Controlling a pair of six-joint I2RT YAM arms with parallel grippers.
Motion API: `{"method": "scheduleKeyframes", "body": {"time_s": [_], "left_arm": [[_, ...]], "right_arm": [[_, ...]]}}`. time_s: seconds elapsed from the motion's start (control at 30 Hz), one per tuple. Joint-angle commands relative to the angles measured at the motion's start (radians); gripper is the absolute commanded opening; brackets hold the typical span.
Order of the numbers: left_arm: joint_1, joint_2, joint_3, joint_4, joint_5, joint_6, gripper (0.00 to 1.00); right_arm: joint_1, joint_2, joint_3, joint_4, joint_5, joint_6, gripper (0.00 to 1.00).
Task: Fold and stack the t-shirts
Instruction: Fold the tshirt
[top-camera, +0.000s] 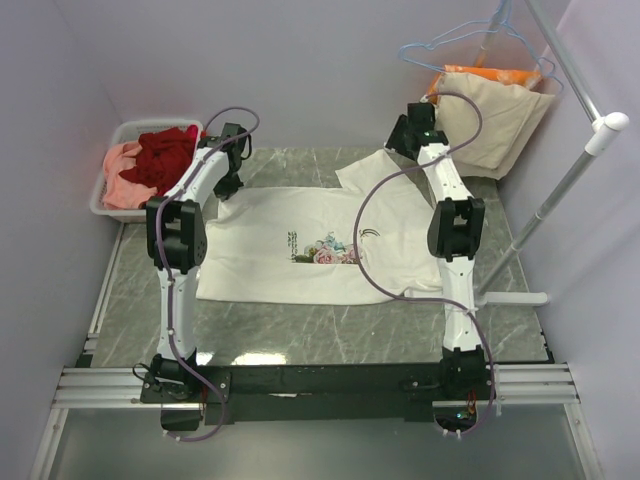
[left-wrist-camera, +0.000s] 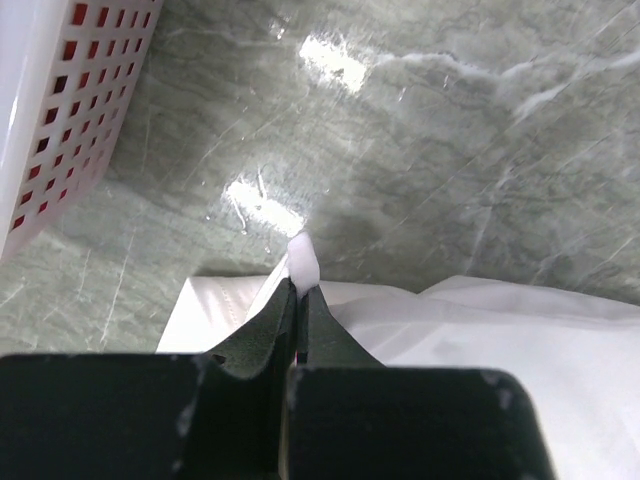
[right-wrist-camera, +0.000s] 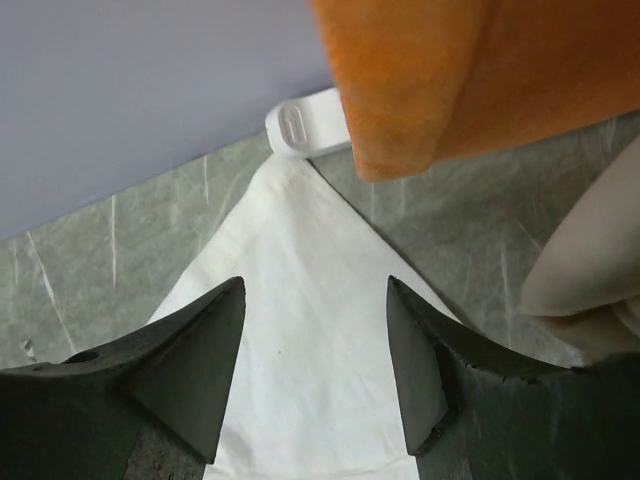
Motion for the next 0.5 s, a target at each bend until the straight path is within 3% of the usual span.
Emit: {"method": "scheduleKeyframes", "body": {"time_s": [0.0,0.13,0.47], "left_arm": [[0.000,-0.100,-0.023,-0.024,-0.005,-0.006,0.01],[0.000,-0.120,-0.048,-0.040,0.006,-0.026,0.01],[-0.002,-0.192,-0.147,-0.028,0.007,-0.040,0.01]], "right_arm": [[-0.062,-0.062,0.044,-0.083,-0.086,0.102,0.65],[-0.057,-0.066,0.004,-0.098,-0.124,0.141,0.64],[-0.036,-0.049,-0.049,-0.360,-0.126,0.172,0.52]]}}
